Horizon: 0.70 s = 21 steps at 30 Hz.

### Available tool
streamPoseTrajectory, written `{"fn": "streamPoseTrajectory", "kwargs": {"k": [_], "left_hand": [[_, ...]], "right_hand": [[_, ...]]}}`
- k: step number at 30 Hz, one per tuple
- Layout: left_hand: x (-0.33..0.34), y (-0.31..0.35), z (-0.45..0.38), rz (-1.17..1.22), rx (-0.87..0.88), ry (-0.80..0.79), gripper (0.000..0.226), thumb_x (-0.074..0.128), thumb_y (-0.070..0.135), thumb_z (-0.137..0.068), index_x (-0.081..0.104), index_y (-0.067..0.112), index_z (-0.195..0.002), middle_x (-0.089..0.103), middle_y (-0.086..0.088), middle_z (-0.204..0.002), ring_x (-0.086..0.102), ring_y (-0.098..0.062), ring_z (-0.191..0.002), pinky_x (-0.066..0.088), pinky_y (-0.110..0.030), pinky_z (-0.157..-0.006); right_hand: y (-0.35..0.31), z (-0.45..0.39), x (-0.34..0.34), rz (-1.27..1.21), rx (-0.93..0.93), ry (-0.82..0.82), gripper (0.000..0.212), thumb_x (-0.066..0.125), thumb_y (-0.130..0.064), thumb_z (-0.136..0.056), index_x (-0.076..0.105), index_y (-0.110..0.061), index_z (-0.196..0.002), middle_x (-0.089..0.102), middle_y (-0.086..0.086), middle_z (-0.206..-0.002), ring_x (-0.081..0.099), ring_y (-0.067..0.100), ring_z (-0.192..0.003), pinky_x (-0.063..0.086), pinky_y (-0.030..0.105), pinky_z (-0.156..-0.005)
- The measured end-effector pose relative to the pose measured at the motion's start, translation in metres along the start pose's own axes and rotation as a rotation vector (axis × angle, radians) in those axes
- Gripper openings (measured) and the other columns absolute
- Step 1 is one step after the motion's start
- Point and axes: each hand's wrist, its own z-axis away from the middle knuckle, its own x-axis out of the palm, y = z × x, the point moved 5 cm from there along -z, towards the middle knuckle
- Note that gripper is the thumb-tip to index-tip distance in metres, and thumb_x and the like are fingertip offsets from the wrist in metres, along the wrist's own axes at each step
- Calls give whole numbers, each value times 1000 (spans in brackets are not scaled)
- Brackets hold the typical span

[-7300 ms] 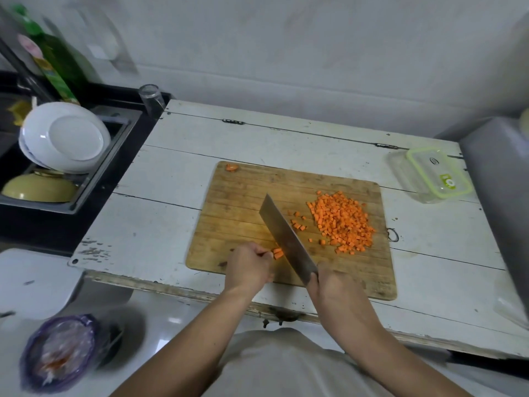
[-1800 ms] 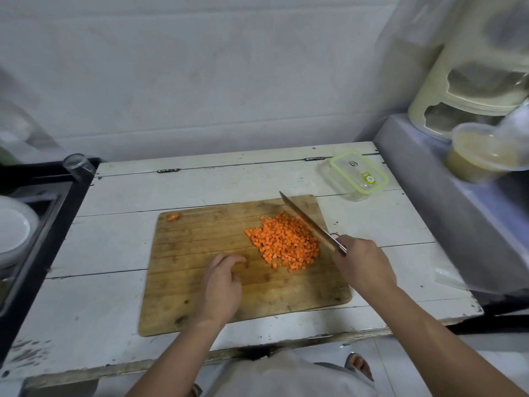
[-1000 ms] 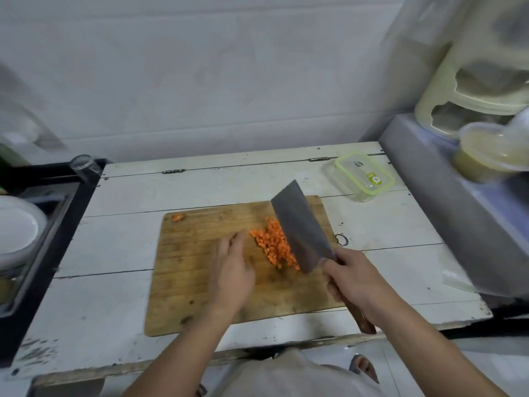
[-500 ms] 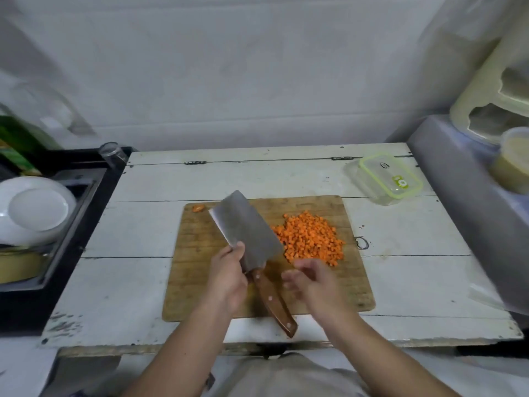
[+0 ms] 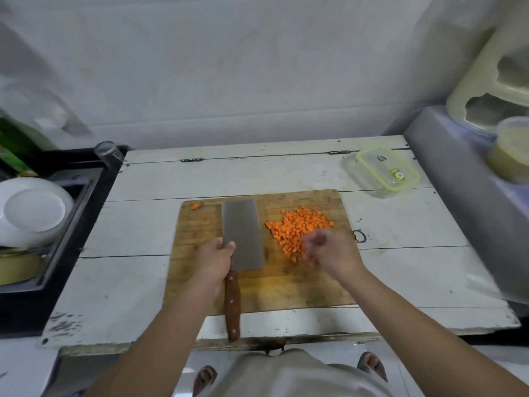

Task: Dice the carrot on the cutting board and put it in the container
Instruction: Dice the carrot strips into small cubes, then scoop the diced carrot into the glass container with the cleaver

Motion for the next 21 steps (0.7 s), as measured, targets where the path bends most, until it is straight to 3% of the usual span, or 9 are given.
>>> {"fn": "streamPoseTrajectory", "kwargs": {"k": [2,4,6,7,10,12,15,18,21], "left_hand": [[-6,-1,-8,-98,-3,36,16,54,21,-105,68,15,-109,72,-7,-102,69,-28,-96,59,-50,-90],[-10,1,-14,-209,24,74,19,50,19,-105,64,12,-117,68,-8,-104,65,-28,-97,59,-44,-84],[-8,4,-17,-331,63,85,21,49,13,-104,62,9,-119,66,-9,-107,64,-27,-96,54,-35,-74],[-5,6,-17,-385,85,76,21,50,11,-103,61,9,-120,65,-8,-109,63,-25,-96,52,-32,-72],[5,10,-12,-603,139,66,35,57,14,-99,50,11,-133,56,-10,-129,56,-29,-114,52,-35,-83],[11,11,-5,-710,135,57,56,57,18,-99,34,10,-149,40,-15,-148,41,-34,-135,45,-46,-104],[17,17,6,-765,94,45,64,51,19,-101,20,13,-156,25,-17,-154,29,-36,-141,35,-49,-112],[20,31,14,-858,101,89,57,47,17,-101,24,15,-153,26,-17,-151,31,-39,-138,35,-50,-112],[28,48,22,-955,156,154,47,45,18,-100,37,18,-146,38,-17,-143,35,-38,-134,37,-50,-108]], "right_hand": [[-25,-7,-4,464,-224,91,30,60,-31,-100,61,-21,-73,64,0,-60,63,18,-54,47,31,-53],[-39,-15,-7,687,-349,151,36,49,-33,-104,54,-19,-71,57,0,-62,57,26,-63,39,34,-55],[-36,-30,-23,709,-361,211,20,47,-13,-102,66,-13,-98,66,9,-82,61,35,-80,46,37,-64],[-32,-38,-36,704,-365,285,26,48,-6,-98,66,-11,-115,68,14,-96,63,38,-91,49,40,-73],[-17,-67,-90,721,-403,494,37,59,-6,-90,61,-3,-127,59,21,-118,56,44,-109,51,49,-86],[-9,-96,-125,804,-308,515,52,66,-21,-91,52,-2,-137,48,26,-135,42,46,-124,42,54,-101],[-6,-139,-163,848,-40,414,90,69,-54,-87,25,-14,-154,14,20,-161,13,42,-145,28,55,-114],[0,-176,-183,879,140,300,112,70,-70,-78,8,-24,-159,-6,13,-167,-6,39,-152,21,58,-118],[8,-202,-195,866,187,258,121,74,-72,-72,3,-27,-159,0,15,-166,0,40,-152,22,59,-116]]}}
